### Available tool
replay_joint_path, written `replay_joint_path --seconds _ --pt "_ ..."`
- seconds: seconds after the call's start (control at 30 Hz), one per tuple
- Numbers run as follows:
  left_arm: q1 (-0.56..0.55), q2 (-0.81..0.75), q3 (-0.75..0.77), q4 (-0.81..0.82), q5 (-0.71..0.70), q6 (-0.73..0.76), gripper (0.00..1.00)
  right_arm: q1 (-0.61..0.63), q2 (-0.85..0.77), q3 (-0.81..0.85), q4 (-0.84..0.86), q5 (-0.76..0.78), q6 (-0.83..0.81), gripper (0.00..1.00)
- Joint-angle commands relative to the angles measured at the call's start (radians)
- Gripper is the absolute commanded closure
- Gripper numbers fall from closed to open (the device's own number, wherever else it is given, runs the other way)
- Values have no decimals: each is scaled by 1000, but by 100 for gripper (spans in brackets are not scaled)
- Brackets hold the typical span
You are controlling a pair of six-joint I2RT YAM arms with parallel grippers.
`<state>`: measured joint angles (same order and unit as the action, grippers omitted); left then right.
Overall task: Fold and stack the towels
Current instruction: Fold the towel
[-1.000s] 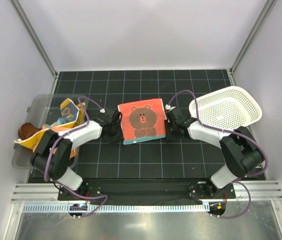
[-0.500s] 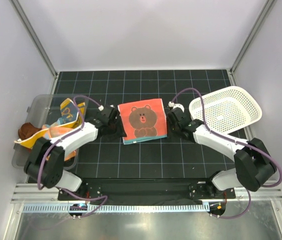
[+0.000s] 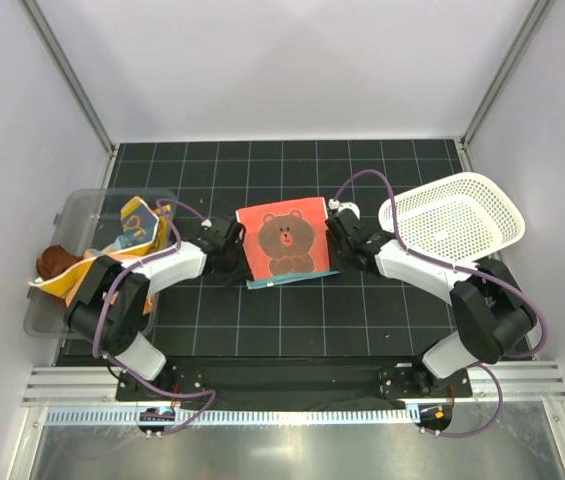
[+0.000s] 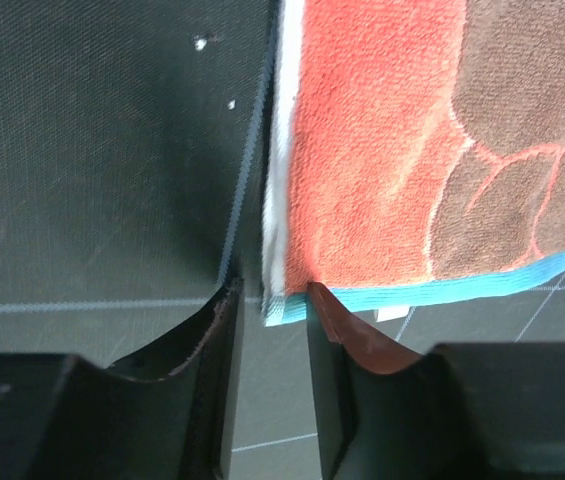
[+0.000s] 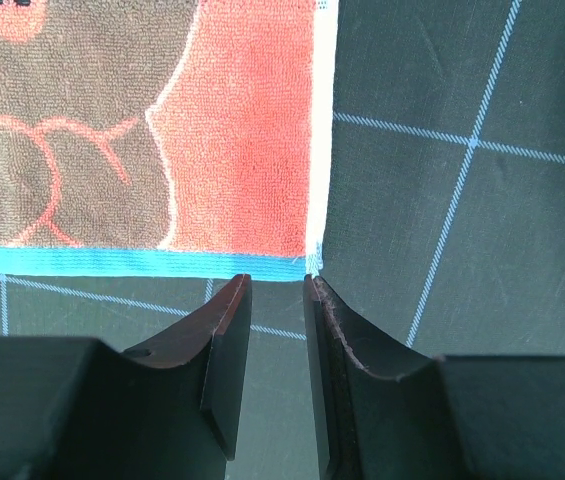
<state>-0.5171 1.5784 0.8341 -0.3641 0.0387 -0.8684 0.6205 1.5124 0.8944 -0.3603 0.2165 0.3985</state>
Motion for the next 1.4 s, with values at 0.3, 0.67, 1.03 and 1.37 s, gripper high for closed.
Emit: replay_joint_path --seconds 0.3,0.67,1.03,1.37 --pt "-17 17 43 -12 -30 -24 87 -1 25 6 64 17 -20 64" --pt "-32 8 91 -93 -86 -15 88 -1 25 0 69 1 -16 64" --pt "-63 2 120 -142 -112 -24 100 -1 34 -14 78 1 -13 64" --pt "-104 17 63 -124 -125 -63 100 -2 95 -3 83 35 -35 64"
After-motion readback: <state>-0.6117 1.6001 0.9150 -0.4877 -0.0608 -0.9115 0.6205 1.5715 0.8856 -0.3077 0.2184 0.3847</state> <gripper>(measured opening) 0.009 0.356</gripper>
